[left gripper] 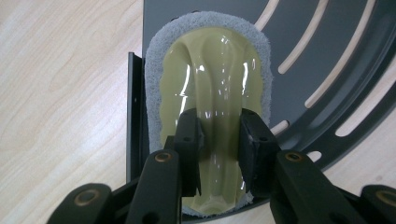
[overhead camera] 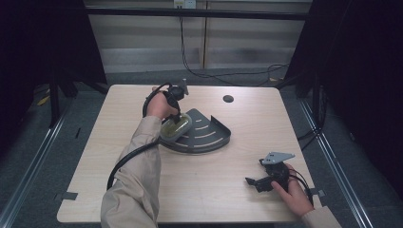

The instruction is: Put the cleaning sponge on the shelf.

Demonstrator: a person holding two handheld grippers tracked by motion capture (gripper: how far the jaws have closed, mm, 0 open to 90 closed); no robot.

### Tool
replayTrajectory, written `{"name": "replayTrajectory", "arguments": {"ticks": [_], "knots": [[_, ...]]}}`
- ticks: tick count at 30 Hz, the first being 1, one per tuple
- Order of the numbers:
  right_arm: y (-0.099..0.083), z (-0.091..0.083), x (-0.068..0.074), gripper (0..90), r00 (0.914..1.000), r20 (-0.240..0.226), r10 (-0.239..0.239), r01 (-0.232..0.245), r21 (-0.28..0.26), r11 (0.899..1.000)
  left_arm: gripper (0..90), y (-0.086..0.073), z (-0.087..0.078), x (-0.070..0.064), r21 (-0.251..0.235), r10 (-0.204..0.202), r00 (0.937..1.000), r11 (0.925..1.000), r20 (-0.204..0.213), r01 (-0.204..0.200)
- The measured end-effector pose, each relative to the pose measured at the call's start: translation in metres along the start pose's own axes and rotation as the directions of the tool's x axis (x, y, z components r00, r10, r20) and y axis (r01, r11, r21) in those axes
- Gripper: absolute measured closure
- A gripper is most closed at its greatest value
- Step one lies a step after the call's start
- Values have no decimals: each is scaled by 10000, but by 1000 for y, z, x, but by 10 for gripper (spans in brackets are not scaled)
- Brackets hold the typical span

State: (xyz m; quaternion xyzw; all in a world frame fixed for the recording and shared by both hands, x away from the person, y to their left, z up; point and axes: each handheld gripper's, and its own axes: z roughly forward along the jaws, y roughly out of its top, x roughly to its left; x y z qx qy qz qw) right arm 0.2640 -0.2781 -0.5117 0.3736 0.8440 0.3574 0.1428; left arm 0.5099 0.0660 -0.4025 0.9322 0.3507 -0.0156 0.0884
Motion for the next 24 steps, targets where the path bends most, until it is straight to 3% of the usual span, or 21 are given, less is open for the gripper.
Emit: {"name": "replayTrajectory", "arguments": {"ticks": [14, 24], "knots": [[0, 0, 0, 49, 10000, -19, 26, -26, -6, 10000, 711, -1, 13, 5, 347, -125, 9997, 9993, -188, 132], [0, 0, 0, 49, 10000, 4, 1, -1, -19, 10000, 710, -6, 19, 10, 183, -310, 9994, 9993, -173, 313]]}}
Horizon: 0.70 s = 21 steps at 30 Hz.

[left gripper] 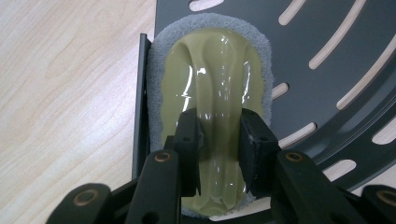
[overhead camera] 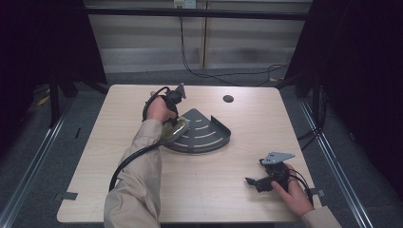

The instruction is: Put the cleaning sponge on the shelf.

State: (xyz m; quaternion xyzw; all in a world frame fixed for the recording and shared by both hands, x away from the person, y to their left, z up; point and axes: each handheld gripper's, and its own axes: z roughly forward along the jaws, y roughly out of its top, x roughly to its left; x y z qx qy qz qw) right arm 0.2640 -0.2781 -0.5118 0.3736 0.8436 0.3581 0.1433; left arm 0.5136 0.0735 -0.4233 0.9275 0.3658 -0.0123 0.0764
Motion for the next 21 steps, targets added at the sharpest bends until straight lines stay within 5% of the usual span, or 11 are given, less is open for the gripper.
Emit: {"name": "replayTrajectory", "arguments": {"ticks": [10, 21], "knots": [[0, 0, 0, 49, 10000, -1, 3, -3, 2, 10000, 684, -1, 3, 0, -241, -203, 9998, 9995, -48, 202], [0, 0, 0, 49, 10000, 1, -1, 1, 3, 10000, 508, -6, 0, -1, -751, -636, 9977, 9953, -239, 616]]}}
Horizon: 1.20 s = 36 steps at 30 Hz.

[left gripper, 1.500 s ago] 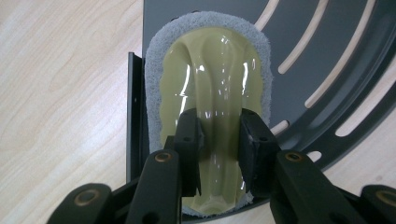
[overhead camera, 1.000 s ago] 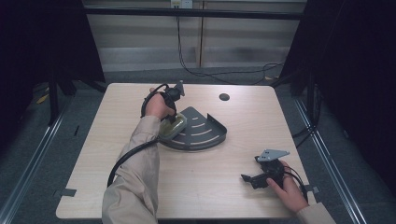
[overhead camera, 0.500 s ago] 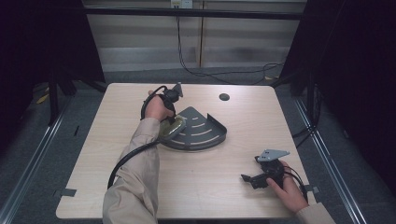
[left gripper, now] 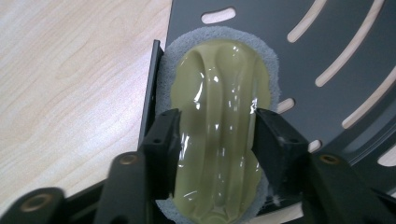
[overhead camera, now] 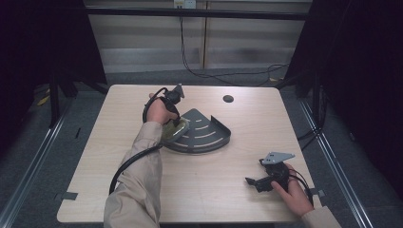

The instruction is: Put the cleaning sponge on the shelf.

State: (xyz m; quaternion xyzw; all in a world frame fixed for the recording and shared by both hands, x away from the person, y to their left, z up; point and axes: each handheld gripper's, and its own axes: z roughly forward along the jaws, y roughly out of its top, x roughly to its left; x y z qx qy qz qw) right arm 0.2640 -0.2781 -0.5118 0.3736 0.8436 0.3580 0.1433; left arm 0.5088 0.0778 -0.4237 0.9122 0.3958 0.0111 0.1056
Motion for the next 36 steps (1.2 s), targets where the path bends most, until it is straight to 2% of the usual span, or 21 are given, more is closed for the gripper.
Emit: {"name": "replayTrajectory", "arguments": {"ticks": [3, 11, 17, 24, 28, 29, 33, 36], "knots": [[0, 0, 0, 49, 10000, 4, -7, 7, -1, 10000, 460, -1, -4, -1, -330, -18, 10000, 9995, -36, 16], [0, 0, 0, 49, 10000, 1, 0, 0, -1, 10000, 346, -7, -14, -1, -812, -123, 9999, 9966, -79, 116], [0, 0, 0, 49, 10000, -22, 22, -22, 10, 10000, 254, -13, -18, -2, -1006, -242, 9997, 9946, 11, 242], [0, 0, 0, 48, 10000, -29, 18, -18, 12, 10000, 203, -23, -25, 0, -1275, -277, 9996, 9914, 54, 282], [0, 0, 0, 48, 10000, -27, 16, -16, 15, 10000, 187, -29, -30, 1, -1373, -488, 9987, 9892, 144, 503], [0, 0, 0, 48, 10000, -26, 16, -16, 17, 10000, 180, -30, -31, 1, -1356, -415, 9991, 9899, 90, 423], [0, 0, 0, 48, 10000, -25, 21, -21, 14, 10000, 169, -35, -34, 1, -1563, -551, 9983, 9860, 206, 576], [0, 0, 0, 48, 10000, -27, 17, -17, 16, 10000, 166, -39, -36, 0, -1555, -601, 9980, 9858, 214, 627]]}}
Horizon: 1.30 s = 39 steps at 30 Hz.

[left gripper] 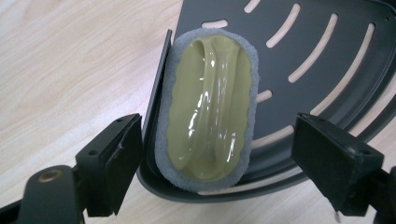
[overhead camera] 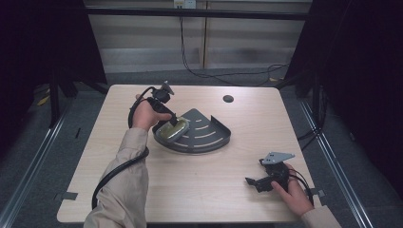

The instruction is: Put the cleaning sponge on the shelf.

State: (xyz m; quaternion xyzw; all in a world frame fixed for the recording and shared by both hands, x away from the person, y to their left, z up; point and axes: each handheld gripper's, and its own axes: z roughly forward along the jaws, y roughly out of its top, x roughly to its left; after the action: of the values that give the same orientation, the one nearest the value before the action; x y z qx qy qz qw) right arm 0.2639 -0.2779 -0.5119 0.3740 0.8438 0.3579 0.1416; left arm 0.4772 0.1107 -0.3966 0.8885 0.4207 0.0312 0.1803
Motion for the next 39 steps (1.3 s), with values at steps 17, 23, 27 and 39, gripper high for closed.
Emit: {"name": "replayTrajectory", "arguments": {"ticks": [17, 23, 27, 39], "knots": [[0, 0, 0, 48, 10000, 3, -3, 3, 2, 10000, 171, -19, -11, -5, -152, -33, 9998, 9999, 183, 36], [0, 0, 0, 48, 10000, 1, -16, 16, -4, 10000, 174, -28, -13, -5, -156, -64, 9998, 9999, 200, 67], [0, 0, 0, 48, 10000, 4, -8, 8, -1, 10000, 177, -35, -14, -5, -264, -53, 9996, 9996, 280, 60], [0, 0, 0, 48, 10000, -3, 21, -21, 20, 10000, 179, -66, -16, 1, -538, -131, 9986, 9984, 503, 158]]}}
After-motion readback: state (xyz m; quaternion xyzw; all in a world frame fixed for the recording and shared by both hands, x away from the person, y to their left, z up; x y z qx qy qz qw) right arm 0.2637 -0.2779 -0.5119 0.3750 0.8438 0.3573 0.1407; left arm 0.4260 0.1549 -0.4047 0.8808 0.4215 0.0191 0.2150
